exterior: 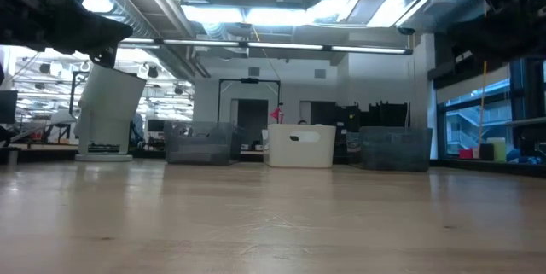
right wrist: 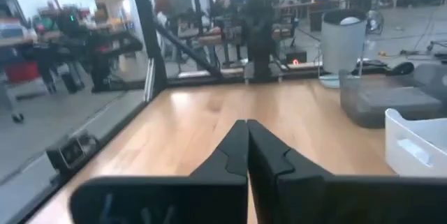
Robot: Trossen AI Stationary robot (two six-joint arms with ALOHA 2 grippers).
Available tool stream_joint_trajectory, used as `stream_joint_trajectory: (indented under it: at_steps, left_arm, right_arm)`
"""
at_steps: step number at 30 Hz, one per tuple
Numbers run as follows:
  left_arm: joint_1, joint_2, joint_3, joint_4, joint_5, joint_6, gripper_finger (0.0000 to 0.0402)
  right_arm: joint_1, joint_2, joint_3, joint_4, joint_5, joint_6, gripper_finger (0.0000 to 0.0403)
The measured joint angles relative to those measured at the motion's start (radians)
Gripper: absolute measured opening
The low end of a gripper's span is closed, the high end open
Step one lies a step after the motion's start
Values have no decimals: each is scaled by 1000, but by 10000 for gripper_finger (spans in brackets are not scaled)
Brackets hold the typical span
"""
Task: Pick and place items into bin
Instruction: Return to Home Position
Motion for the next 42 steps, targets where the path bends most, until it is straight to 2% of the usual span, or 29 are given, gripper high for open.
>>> stream_joint_trajectory:
  at_steps: [7, 17, 42]
  left_arm:
    - [0, 0, 0, 0, 1, 0, 6]
    - [0, 0, 0, 0, 1, 0, 6]
    - [0, 0, 0, 0, 1, 0, 6]
  right_arm:
    - [0, 16, 7, -49, 0, 29, 1]
    - [0, 20, 7, -49, 2, 29, 27]
    - [0, 20, 7, -47, 2, 28, 25]
